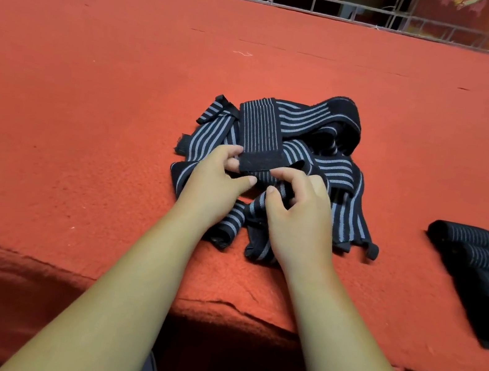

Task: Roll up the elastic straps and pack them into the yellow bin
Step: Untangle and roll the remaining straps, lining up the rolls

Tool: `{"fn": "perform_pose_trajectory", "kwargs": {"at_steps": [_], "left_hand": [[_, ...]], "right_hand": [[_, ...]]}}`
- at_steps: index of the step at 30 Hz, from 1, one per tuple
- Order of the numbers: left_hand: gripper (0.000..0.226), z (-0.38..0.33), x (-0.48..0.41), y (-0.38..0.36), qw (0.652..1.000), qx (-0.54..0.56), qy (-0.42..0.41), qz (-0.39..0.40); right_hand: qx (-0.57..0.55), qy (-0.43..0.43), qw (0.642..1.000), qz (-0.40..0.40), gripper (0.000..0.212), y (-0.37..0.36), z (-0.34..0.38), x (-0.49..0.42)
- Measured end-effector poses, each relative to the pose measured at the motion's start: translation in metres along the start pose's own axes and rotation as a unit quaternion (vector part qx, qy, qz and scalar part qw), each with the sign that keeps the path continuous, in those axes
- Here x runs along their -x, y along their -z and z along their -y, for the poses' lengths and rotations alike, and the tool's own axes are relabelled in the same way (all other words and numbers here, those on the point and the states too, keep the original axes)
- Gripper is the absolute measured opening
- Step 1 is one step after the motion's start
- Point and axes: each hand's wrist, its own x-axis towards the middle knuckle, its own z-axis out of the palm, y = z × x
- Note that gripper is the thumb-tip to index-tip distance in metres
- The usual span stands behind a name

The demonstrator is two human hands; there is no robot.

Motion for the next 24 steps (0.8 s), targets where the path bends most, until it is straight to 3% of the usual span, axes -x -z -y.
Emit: {"fn": "perform_pose_trajectory", "kwargs": {"at_steps": [5, 13, 19, 24], "left_hand": [[0.034, -0.006, 0.004, -0.001, 0.996, 0.021, -0.052, -0.074], [0.034, -0.019, 0.005, 0.019, 0.957, 0.101, -0.114, -0.245], [0.031, -0.028, 0.014, 0.031, 0.952, 0.208, -0.094, -0.202], [0.030, -0.050, 0.022, 0.025, 0.930, 0.317, -0.052, -0.178]], "right_hand": [[0.017, -0.004, 1.000, -0.003, 0.028, -0.001, 0.000, -0.001], [0.073, -0.045, 0.996, 0.022, 0.038, -0.002, -0.004, -0.004], [0.068, -0.027, 0.997, 0.036, 0.038, -0.001, -0.005, -0.001], [0.120, -0.054, 0.988, 0.076, 0.058, 0.003, 0.000, 0.001]]}}
